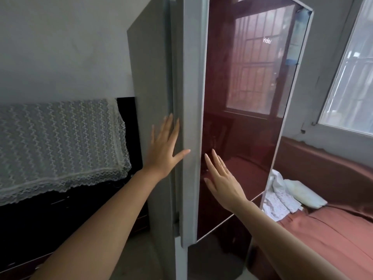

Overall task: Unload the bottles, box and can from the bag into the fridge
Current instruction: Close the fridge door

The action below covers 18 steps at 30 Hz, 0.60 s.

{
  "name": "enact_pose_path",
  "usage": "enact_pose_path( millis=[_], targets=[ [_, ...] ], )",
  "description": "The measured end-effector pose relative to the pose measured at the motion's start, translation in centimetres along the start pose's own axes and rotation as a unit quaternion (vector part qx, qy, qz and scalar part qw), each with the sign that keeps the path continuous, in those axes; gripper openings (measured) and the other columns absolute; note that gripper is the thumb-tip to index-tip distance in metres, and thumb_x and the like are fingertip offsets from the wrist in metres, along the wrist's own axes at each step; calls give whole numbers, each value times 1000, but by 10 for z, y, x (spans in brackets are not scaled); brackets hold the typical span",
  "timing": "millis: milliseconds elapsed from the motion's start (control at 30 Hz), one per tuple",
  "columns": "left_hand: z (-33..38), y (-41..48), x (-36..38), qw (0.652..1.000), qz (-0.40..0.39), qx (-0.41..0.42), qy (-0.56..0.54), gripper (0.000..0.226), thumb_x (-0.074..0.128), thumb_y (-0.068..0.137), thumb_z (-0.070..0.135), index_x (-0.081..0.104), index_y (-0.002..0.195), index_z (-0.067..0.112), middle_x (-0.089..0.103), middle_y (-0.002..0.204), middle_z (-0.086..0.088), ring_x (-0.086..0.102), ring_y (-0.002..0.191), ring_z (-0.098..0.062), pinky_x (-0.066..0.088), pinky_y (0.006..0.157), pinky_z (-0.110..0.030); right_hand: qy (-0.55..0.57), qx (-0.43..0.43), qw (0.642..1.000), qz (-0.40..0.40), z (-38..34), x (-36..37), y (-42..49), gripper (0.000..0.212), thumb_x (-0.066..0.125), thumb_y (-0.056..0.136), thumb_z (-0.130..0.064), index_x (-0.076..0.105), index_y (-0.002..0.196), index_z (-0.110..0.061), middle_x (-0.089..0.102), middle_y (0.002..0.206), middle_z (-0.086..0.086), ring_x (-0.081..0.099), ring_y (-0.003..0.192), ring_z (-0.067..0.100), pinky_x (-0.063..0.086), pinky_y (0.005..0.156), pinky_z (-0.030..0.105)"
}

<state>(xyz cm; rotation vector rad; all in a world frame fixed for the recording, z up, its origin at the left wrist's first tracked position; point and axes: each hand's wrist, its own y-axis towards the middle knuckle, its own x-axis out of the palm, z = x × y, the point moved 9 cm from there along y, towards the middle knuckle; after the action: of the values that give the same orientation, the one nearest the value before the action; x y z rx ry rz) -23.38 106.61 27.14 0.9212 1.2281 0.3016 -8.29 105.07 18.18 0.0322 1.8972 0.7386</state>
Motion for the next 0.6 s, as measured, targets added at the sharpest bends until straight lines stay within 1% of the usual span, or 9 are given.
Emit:
enact_pose_path(
  millis=[133, 233, 333, 467, 600],
  targets=[
    [-21, 5, 10, 1000, 5, -2, -8, 75, 31, 83, 58, -1, 142, 24, 6, 154, -11, 0, 142, -23, 0, 113, -48, -18, 7, 1000, -7, 3, 14, 17, 64, 38, 96, -30, -5, 144, -33, -14, 155, -5, -8, 144, 15, 19, 115, 32],
    [-36, 11, 16, 1000, 8, -9, -8, 75, 30, 84, 56, 3, 143, 18, 13, 154, -14, 3, 140, -24, 4, 112, -50, -32, 9, 999, -11, 3, 22, 30, 64, 37, 96, -29, -5, 144, -31, -16, 154, -5, -9, 144, 17, 16, 116, 33],
    [-48, 16, 22, 1000, 6, -13, -11, 78, 28, 84, 56, 5, 144, 12, 13, 154, -13, 1, 140, -21, 5, 113, -50, -38, 16, 999, -13, 3, 31, 39, 65, 38, 96, -30, -6, 144, -30, -19, 151, -6, -11, 143, 19, 13, 116, 33],
    [-52, 17, 27, 1000, 6, 3, -27, 79, 30, 84, 60, 0, 143, 17, 13, 154, -12, 2, 140, -19, 3, 113, -48, -55, 25, 998, -7, 7, 40, 43, 71, 39, 95, -29, -15, 140, -30, -24, 148, -7, -15, 142, 23, 13, 116, 35],
    [-53, 16, 29, 999, 5, 1, -45, 78, 29, 84, 59, -1, 143, 17, 15, 154, -12, 4, 140, -19, 7, 113, -49, -55, 33, 998, -9, 7, 42, 44, 71, 40, 94, -27, -13, 141, -29, -23, 148, -7, -13, 143, 26, 15, 117, 37]
  ],
)
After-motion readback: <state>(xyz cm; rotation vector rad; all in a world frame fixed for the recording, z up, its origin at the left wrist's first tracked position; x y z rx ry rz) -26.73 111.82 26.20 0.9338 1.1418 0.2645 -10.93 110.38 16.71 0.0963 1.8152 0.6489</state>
